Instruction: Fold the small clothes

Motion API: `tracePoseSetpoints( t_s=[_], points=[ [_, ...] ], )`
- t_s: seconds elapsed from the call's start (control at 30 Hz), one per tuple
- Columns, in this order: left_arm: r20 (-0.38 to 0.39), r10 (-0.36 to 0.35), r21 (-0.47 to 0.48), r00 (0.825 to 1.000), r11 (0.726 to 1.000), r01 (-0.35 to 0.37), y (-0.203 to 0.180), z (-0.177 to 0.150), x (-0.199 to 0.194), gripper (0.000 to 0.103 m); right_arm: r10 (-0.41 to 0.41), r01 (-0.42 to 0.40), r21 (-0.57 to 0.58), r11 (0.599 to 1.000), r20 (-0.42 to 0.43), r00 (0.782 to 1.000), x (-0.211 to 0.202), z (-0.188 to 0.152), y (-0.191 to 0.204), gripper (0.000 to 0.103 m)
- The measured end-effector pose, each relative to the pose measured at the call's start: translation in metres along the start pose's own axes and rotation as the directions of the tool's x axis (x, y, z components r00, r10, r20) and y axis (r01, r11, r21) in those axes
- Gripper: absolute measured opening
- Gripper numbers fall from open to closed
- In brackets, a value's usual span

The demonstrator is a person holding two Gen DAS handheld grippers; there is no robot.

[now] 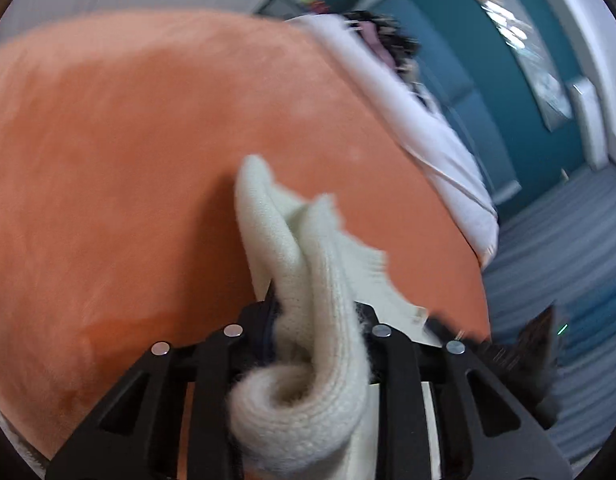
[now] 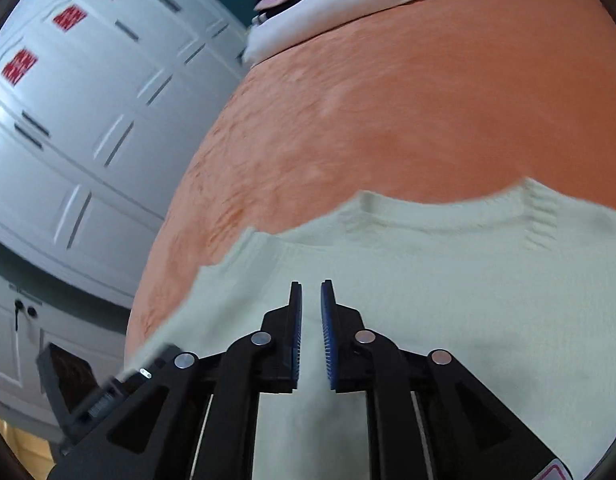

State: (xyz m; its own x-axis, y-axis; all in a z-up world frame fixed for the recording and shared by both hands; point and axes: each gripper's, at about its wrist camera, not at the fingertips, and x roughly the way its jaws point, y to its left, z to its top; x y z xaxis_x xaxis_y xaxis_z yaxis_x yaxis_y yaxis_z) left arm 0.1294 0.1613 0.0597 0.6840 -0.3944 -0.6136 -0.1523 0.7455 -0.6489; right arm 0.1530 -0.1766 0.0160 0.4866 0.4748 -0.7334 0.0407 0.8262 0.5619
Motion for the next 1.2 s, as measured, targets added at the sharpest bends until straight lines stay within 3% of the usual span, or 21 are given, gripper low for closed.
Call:
tracePoseSetpoints(
  t_s=[0.1,0.2,0.27,0.33,0.37,0.4,0.5,0.53,0.57,0.63,0.73,0.77,0.83,0.9,0.93,1.0,1.1,1.17,1.2],
  points=[
    [-0.002,-0.136,0.202,0.991,0.970,0.133,-0.093,-0.003,-0.016,0.023,-0.053,0.044,0.139,0.989,0.055,0.997,-0.064,-0.028,-0.074,0.016],
    [-0.069,-0.257,0.429,0.964,0.865,0.261,-0.194,-0.040,-0.017,0.023,-0.057,0.027,0.228,0.973,0.123,0.991,-0.121,-0.051,-0.123,0.016],
    [-0.184,-0.310,0.490,0.933,0.794,0.360,-0.247,-0.083,0.000,0.023,-0.056,0.011,0.260,0.966,0.166,0.985,-0.151,-0.063,-0.146,0.017],
    [-0.317,-0.281,0.531,0.906,0.739,0.414,-0.282,-0.134,0.033,0.025,-0.061,0.002,0.275,0.962,0.205,0.977,-0.175,-0.072,-0.167,0.023],
    [-0.371,-0.237,0.549,0.898,0.724,0.418,-0.291,-0.161,0.055,0.031,-0.069,0.002,0.289,0.957,0.220,0.973,-0.184,-0.078,-0.177,0.035],
    [-0.420,-0.182,0.564,0.889,0.716,0.413,-0.294,-0.189,0.079,0.033,-0.079,0.002,0.313,0.950,0.231,0.970,-0.190,-0.082,-0.185,0.041],
    [-0.446,0.062,0.642,0.893,0.717,0.271,-0.288,-0.246,0.122,0.056,-0.064,-0.036,0.383,0.923,0.244,0.968,-0.201,-0.093,-0.209,0.046],
    [-0.453,0.067,0.636,0.889,0.723,0.269,-0.284,-0.252,0.118,0.065,-0.057,-0.044,0.394,0.918,0.239,0.969,-0.205,-0.095,-0.213,0.049],
    [-0.442,0.030,0.628,0.896,0.724,0.285,-0.280,-0.252,0.107,0.079,-0.034,-0.065,0.393,0.917,0.240,0.970,-0.206,-0.097,-0.214,0.055],
    [-0.364,-0.017,0.654,0.931,0.708,0.269,-0.273,-0.246,0.078,0.095,0.019,-0.112,0.373,0.921,0.244,0.970,-0.205,-0.096,-0.212,0.064],
    [-0.292,-0.019,0.696,0.956,0.682,0.226,-0.259,-0.228,0.048,0.097,0.123,-0.189,0.334,0.923,0.208,0.970,-0.184,-0.090,-0.197,0.070],
    [-0.267,0.003,0.704,0.964,0.683,0.193,-0.251,-0.222,0.044,0.098,0.137,-0.188,0.327,0.926,0.175,0.975,-0.174,-0.090,-0.191,0.070],
    [-0.240,0.058,0.688,0.969,0.714,0.128,-0.232,-0.207,0.045,0.098,0.126,-0.153,0.301,0.941,0.107,0.986,-0.151,-0.083,-0.179,0.071],
    [-0.241,0.096,0.630,0.966,0.772,0.080,-0.212,-0.200,0.047,0.097,0.058,-0.078,0.237,0.968,0.093,0.994,-0.141,-0.074,-0.162,0.059],
    [-0.250,0.118,0.593,0.961,0.803,0.056,-0.202,-0.194,0.051,0.097,0.030,-0.045,0.188,0.981,0.084,0.996,-0.143,-0.066,-0.152,0.023],
    [-0.256,0.134,0.543,0.957,0.839,0.028,-0.188,-0.187,0.054,0.097,0.022,-0.042,0.119,0.992,0.168,0.986,-0.168,-0.054,-0.134,0.021],
    [-0.232,0.152,0.549,0.961,0.836,0.001,-0.182,-0.185,0.053,0.097,0.013,-0.030,0.061,0.998,0.263,0.965,-0.203,-0.043,-0.124,0.019],
    [-0.233,0.187,0.568,0.954,0.823,-0.023,-0.179,-0.189,0.060,0.097,-0.058,0.040,0.083,0.996,0.230,0.971,-0.192,-0.044,-0.143,0.017],
    [-0.244,0.209,0.575,0.947,0.818,-0.032,-0.178,-0.194,0.068,0.097,-0.112,0.098,0.088,0.991,0.169,0.979,-0.174,-0.047,-0.157,0.015]
  ],
)
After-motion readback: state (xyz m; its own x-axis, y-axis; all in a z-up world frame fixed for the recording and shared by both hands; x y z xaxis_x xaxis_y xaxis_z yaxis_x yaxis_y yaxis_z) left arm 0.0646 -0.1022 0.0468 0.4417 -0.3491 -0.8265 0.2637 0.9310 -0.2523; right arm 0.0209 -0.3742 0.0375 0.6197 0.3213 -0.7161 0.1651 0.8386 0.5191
